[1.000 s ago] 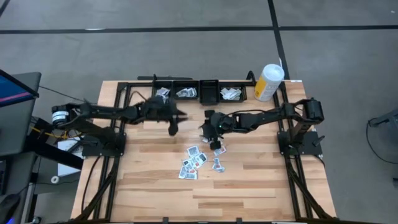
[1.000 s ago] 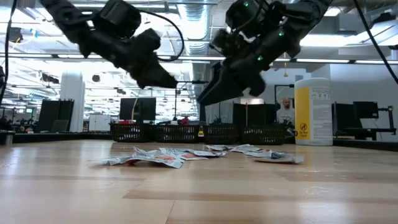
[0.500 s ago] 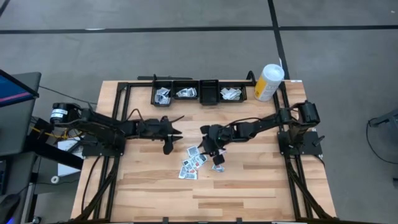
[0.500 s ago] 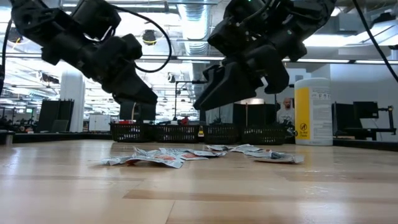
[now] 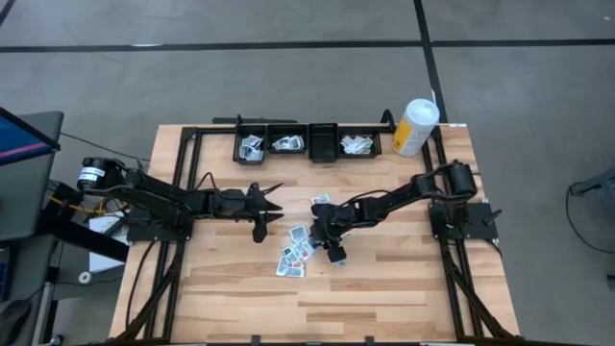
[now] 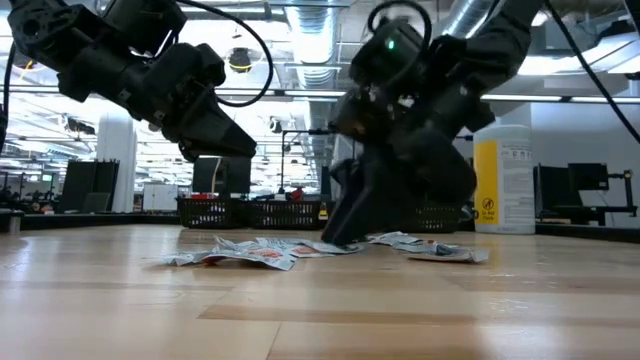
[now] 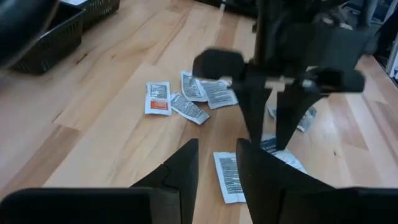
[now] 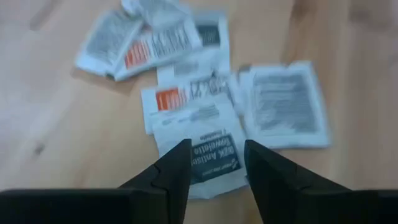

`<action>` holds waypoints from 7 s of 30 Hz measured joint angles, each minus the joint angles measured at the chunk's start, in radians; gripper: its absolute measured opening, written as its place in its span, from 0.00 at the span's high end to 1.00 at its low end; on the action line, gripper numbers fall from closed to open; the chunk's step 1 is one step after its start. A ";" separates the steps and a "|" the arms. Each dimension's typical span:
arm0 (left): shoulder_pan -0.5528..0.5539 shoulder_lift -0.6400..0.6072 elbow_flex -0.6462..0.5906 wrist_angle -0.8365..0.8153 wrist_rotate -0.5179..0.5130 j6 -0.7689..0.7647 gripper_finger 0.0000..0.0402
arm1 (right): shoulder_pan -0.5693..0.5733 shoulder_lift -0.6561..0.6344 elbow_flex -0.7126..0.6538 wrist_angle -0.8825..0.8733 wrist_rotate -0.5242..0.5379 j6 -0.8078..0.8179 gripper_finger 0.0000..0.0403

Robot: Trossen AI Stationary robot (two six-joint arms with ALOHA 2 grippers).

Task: Pick & Place First Aid Supplies
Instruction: Put the black towelette pack into the middle left black bin

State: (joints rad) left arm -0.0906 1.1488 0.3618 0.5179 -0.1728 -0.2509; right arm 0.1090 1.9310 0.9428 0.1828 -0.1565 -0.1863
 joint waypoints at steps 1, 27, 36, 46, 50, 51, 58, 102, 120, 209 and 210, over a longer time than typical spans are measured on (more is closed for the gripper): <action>0.000 0.000 0.000 0.000 0.000 -0.001 0.73 | -0.002 0.011 0.000 0.000 -0.001 0.004 0.64; -0.001 0.000 0.000 0.005 0.002 -0.001 0.73 | -0.029 0.017 0.015 -0.072 -0.027 -0.052 0.97; -0.002 0.000 0.000 0.022 0.002 -0.019 0.73 | -0.024 -0.006 0.108 -0.180 0.060 -0.052 0.99; -0.002 0.000 0.000 0.026 -0.041 -0.122 0.73 | -0.020 -0.044 0.180 -0.179 0.338 0.003 0.99; -0.002 0.025 0.001 0.030 -0.061 -0.156 0.73 | -0.008 -0.049 0.199 -0.178 0.425 0.004 1.00; -0.002 0.039 0.001 0.031 -0.065 -0.158 0.73 | -0.005 -0.051 0.203 -0.176 0.440 0.005 1.00; -0.002 0.134 0.001 0.144 -0.089 -0.159 0.73 | 0.011 -0.051 0.229 -0.176 0.460 -0.004 1.00; 0.000 0.177 0.001 0.242 -0.035 -0.091 0.85 | 0.015 -0.051 0.229 -0.127 0.502 -0.049 1.00; 0.000 0.177 0.001 0.242 -0.038 -0.086 0.98 | 0.015 -0.051 0.229 -0.155 0.499 -0.007 0.85; 0.584 0.385 0.241 0.261 0.492 0.095 0.75 | -0.069 -0.025 0.126 -0.099 0.233 0.053 0.56; 0.570 0.384 0.237 0.261 0.526 0.095 0.75 | -0.069 -0.014 0.127 -0.080 0.219 0.054 0.56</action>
State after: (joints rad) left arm 0.4789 1.5333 0.5987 0.7784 0.3535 -0.1555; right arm 0.0399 1.9170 1.0701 0.1025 0.0630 -0.1326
